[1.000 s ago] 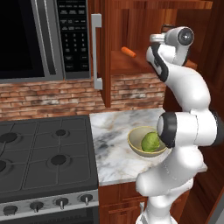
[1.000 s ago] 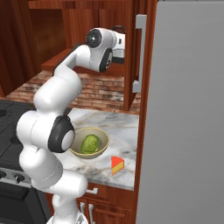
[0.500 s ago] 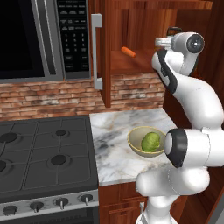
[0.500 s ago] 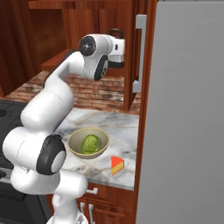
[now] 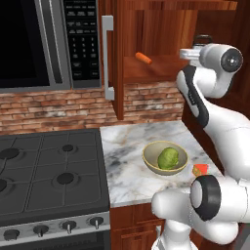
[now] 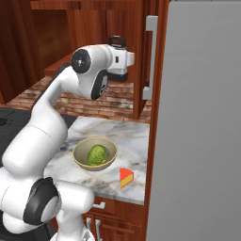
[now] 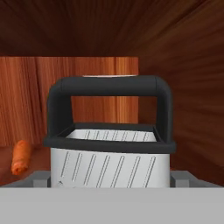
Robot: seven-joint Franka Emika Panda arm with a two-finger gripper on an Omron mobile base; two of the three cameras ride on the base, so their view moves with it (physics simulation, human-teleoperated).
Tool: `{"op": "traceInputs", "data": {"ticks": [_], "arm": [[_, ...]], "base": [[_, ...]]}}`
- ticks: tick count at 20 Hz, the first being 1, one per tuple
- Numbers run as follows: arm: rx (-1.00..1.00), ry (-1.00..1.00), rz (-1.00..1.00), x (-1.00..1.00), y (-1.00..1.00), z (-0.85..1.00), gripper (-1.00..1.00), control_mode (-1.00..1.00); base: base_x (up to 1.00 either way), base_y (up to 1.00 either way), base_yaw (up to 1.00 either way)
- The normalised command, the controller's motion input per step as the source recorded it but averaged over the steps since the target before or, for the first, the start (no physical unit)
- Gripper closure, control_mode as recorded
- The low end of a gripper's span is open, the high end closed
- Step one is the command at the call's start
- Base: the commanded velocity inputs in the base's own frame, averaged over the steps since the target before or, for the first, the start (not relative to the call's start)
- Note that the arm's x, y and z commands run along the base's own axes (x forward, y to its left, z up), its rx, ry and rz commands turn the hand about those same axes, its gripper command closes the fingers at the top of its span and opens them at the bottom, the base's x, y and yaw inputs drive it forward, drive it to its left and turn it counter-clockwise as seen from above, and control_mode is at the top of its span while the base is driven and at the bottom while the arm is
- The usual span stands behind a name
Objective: Pick the cheese from the fridge and the cheese grater from the cabinet and place them next to the salad bowl.
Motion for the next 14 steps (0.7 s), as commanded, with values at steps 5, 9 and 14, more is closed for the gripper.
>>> {"op": "traceInputs", "data": {"ticks": [5, 9, 14], "arm": [[0.0, 0.0, 0.03, -0.93, 0.37, 0.0, 1.0, -1.0], [0.0, 0.03, 0.03, -0.75, 0.33, 0.0, 1.0, -1.0], [0.01, 0.04, 0.0, -0.59, 0.3, 0.0, 1.0, -1.0]], "base": [[0.0, 0.0, 0.0], [0.0, 0.0, 0.0], [0.0, 0.0, 0.0]]}}
